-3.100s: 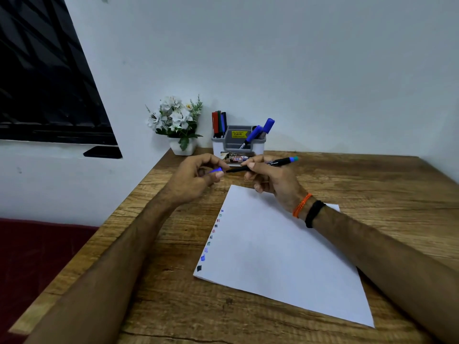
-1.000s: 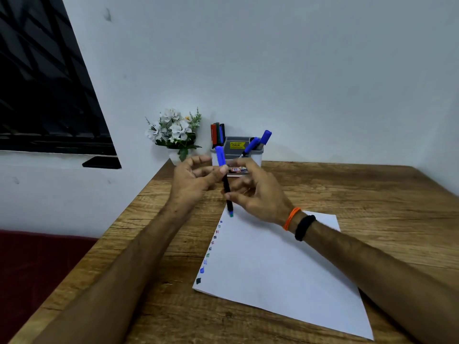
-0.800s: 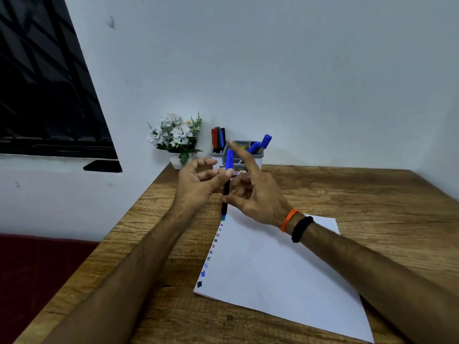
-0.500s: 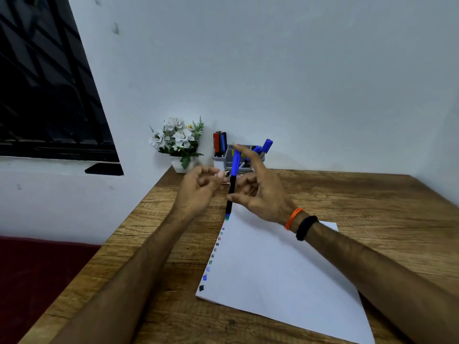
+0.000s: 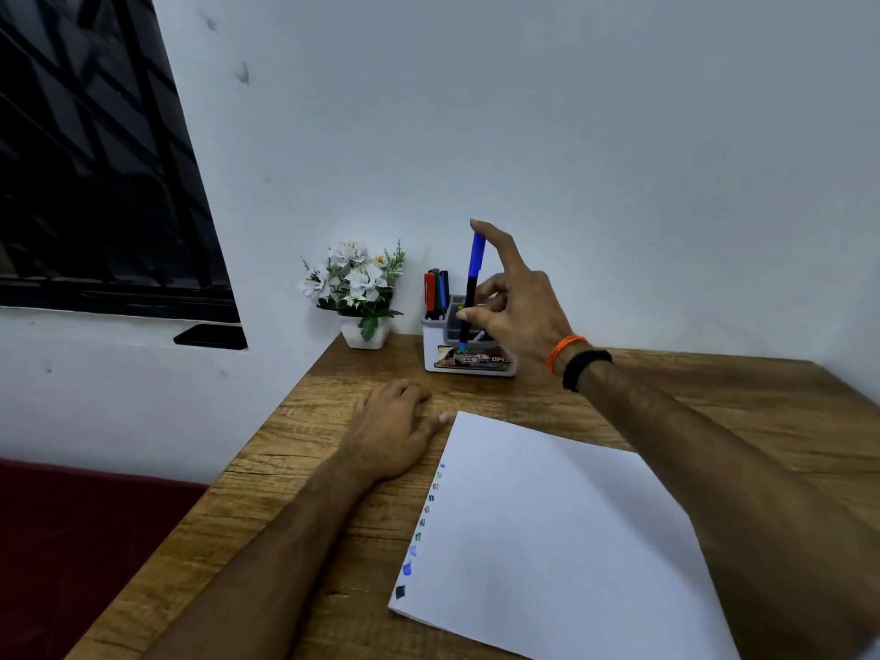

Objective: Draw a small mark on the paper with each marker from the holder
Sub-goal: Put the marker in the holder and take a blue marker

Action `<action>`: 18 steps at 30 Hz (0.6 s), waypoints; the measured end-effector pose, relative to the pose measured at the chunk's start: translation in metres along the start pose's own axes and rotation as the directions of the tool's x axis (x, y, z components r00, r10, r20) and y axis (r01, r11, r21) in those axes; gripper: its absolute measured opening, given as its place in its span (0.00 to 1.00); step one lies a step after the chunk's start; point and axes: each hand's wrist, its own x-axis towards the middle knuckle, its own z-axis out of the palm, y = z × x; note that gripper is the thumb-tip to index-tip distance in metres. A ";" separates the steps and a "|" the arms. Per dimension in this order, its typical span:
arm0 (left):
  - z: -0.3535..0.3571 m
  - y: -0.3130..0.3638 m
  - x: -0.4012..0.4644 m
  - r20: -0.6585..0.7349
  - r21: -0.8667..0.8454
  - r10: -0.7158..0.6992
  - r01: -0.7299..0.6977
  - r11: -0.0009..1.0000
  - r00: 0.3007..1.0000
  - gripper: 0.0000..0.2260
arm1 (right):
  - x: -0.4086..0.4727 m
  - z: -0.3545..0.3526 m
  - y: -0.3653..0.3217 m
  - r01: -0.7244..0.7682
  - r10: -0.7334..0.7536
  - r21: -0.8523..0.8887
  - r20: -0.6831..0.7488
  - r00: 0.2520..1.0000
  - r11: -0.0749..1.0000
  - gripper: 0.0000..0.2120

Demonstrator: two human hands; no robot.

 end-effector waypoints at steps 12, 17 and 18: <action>0.000 0.000 0.002 -0.014 0.016 -0.016 0.016 1.000 1.000 0.24 | 0.071 0.026 0.013 -0.069 0.059 -0.140 -0.076 0.995 0.988 0.49; -0.002 0.002 0.002 -0.005 0.026 -0.012 0.012 1.000 1.000 0.25 | 0.075 0.036 0.014 -0.041 0.047 -0.237 0.020 0.999 0.971 0.42; -0.002 0.002 0.002 -0.004 0.027 -0.012 0.012 1.000 1.000 0.25 | 0.075 0.037 0.015 -0.032 0.047 -0.264 0.048 0.998 0.964 0.37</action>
